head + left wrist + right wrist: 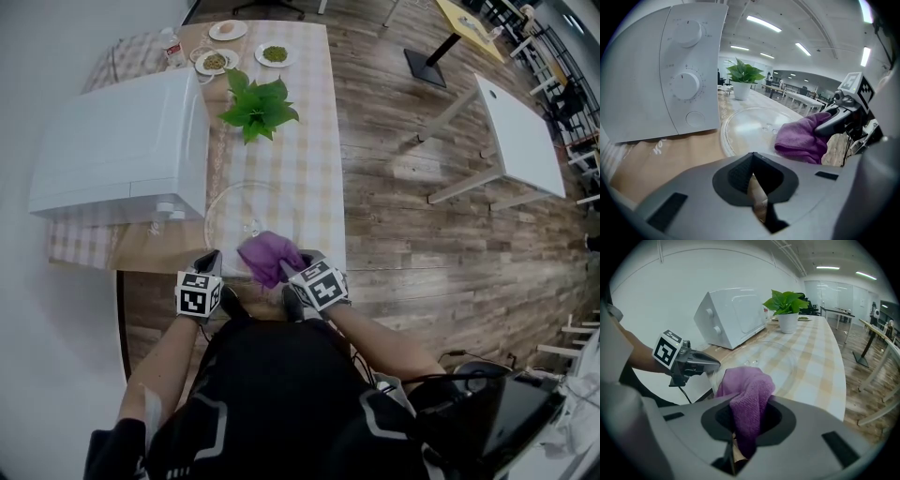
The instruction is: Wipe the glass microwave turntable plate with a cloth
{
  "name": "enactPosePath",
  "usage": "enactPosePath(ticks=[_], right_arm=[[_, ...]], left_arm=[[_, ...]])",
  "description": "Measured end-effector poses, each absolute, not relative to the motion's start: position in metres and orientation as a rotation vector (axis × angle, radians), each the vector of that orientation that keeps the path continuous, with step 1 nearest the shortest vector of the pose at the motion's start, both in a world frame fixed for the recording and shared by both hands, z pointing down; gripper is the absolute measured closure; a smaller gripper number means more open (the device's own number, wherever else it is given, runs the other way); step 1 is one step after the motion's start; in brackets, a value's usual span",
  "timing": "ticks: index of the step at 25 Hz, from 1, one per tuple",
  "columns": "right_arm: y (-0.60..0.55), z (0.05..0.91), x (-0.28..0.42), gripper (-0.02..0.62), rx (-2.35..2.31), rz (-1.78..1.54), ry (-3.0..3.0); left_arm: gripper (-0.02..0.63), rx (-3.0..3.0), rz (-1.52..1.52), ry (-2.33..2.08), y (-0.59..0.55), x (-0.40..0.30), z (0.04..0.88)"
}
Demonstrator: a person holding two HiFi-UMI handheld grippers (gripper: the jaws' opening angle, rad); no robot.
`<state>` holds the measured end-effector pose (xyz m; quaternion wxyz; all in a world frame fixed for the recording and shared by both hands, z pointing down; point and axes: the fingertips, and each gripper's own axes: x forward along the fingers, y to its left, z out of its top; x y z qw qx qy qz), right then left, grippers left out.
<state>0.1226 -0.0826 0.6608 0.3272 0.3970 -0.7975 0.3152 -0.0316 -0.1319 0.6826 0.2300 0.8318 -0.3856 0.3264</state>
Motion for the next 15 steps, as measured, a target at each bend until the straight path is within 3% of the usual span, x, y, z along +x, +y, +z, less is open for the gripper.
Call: enactPosePath(ticks=[15], right_arm=[[-0.073,0.658,0.162,0.522,1.131,0.833,-2.036]], left_arm=[[0.598,2.284,0.874,-1.070,-0.134,-0.032,0.681]])
